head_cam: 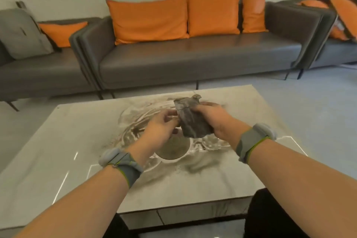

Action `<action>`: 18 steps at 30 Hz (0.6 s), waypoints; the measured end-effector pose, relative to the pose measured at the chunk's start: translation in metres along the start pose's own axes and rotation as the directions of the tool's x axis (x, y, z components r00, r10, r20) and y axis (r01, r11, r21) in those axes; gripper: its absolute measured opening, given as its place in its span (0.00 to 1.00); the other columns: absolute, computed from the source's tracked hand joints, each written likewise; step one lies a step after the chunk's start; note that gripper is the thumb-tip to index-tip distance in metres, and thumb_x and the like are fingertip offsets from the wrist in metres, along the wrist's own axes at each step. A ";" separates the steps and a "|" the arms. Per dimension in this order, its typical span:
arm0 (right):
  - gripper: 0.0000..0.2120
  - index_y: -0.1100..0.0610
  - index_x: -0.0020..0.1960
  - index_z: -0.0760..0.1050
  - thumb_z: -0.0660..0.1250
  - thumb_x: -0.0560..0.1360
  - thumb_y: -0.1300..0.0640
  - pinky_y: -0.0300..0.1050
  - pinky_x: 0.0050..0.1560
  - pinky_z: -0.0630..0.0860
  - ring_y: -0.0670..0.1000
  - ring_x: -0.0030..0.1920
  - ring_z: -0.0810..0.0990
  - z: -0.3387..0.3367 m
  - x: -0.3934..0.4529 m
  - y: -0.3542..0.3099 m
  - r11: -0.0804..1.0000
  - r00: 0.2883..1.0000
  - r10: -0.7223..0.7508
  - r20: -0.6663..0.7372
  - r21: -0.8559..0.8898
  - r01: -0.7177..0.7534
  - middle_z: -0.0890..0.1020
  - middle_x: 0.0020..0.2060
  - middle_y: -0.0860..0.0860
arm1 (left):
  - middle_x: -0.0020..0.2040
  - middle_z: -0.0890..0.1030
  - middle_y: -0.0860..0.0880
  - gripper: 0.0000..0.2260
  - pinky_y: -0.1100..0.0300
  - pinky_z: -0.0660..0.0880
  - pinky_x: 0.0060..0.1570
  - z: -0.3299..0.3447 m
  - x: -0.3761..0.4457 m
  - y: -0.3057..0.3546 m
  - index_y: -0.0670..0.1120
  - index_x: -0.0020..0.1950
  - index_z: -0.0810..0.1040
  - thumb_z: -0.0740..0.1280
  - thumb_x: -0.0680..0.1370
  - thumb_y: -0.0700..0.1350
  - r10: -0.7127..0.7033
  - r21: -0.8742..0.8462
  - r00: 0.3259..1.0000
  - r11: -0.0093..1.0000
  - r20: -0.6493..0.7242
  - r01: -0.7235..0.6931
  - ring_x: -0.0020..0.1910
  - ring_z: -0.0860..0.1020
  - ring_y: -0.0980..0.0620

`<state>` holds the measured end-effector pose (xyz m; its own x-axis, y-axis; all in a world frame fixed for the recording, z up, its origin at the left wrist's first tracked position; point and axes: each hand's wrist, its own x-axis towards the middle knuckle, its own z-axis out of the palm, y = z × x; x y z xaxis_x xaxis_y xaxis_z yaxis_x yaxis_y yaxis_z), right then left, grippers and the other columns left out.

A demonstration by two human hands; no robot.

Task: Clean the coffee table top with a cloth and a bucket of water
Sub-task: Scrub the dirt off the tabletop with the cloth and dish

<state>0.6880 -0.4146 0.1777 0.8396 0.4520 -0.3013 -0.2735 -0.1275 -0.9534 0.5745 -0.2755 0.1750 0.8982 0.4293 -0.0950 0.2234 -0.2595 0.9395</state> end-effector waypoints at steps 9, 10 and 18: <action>0.06 0.57 0.48 0.81 0.66 0.74 0.60 0.56 0.44 0.84 0.59 0.44 0.84 -0.011 0.155 0.047 0.973 0.976 -0.059 -0.208 -0.232 0.009 0.85 0.44 0.58 | 0.60 0.77 0.49 0.18 0.50 0.74 0.59 0.026 0.086 -0.107 0.55 0.64 0.75 0.60 0.75 0.54 -0.046 0.828 0.980 0.543 0.193 -0.138 0.61 0.74 0.44; 0.06 0.58 0.47 0.81 0.65 0.74 0.61 0.57 0.45 0.83 0.60 0.44 0.84 -0.011 0.172 0.048 0.965 0.973 -0.081 -0.218 -0.261 0.022 0.85 0.43 0.59 | 0.62 0.75 0.48 0.19 0.49 0.71 0.60 0.029 0.090 -0.111 0.54 0.65 0.74 0.60 0.76 0.55 -0.079 0.864 0.975 0.483 0.206 -0.144 0.62 0.72 0.43; 0.08 0.59 0.48 0.78 0.64 0.73 0.57 0.53 0.44 0.78 0.62 0.43 0.79 -0.027 0.284 0.040 0.749 0.913 -0.323 -0.251 -0.658 0.084 0.83 0.41 0.58 | 0.76 0.58 0.45 0.28 0.39 0.63 0.68 0.043 0.109 -0.134 0.55 0.77 0.57 0.59 0.78 0.58 -0.193 0.910 0.935 0.352 0.298 -0.217 0.73 0.60 0.41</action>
<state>0.9281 -0.3157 0.0540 0.9723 0.2320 0.0289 0.1746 -0.6382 -0.7498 0.6587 -0.2317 0.0248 0.9094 0.1938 -0.3681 0.2282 -0.9722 0.0519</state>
